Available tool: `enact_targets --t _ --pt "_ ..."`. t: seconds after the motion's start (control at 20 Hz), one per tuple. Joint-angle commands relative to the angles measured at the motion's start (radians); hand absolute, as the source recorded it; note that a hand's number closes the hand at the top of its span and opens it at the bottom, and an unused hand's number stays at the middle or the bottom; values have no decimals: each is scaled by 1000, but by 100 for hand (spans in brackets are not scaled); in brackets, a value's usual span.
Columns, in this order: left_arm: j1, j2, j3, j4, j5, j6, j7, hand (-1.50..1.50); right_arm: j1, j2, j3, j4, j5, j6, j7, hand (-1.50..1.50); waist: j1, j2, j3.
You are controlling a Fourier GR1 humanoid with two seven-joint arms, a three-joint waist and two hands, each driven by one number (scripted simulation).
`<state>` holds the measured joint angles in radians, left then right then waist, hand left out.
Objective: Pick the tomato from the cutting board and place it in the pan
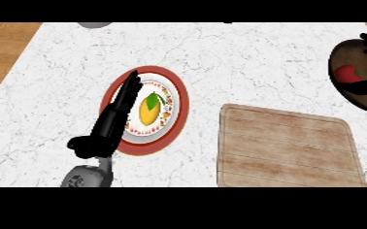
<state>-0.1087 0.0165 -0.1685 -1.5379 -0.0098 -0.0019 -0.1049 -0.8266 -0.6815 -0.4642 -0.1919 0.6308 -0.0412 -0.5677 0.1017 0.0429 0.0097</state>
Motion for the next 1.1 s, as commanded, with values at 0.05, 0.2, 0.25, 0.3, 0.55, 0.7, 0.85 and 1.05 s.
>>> enact_targets --t 0.05,0.2,0.25,0.3,0.55,0.7,0.85,1.05 --pt "15 19 11 4 3 -13 -15 0 -11 13 -109 13 -111 23 -95 -150 -16 -3 1" --pt "21 4 -5 -21 -13 10 10 0 -31 -25 -157 29 -158 86 -92 -150 -19 -8 0" --pt "19 23 15 -7 -1 -6 -5 0 -26 -54 -170 41 -171 125 -84 -150 -22 -5 0" --pt "64 31 23 -33 8 -7 -16 0 -3 -56 -186 52 -188 148 -98 -150 -26 -13 -2" --pt "65 7 6 0 -2 -1 -41 0 19 -155 -236 84 -244 366 -104 -150 -41 -8 0" --pt "32 4 20 -30 5 15 8 0 77 -165 -240 100 -255 512 -163 -150 -52 -13 1" --pt "67 16 12 -43 13 -8 -14 0 99 -211 -221 81 -241 625 -194 -150 -42 -14 1" --pt "59 6 19 -12 -2 15 -13 0 162 -238 -218 58 -248 713 -246 -150 -64 -16 1"
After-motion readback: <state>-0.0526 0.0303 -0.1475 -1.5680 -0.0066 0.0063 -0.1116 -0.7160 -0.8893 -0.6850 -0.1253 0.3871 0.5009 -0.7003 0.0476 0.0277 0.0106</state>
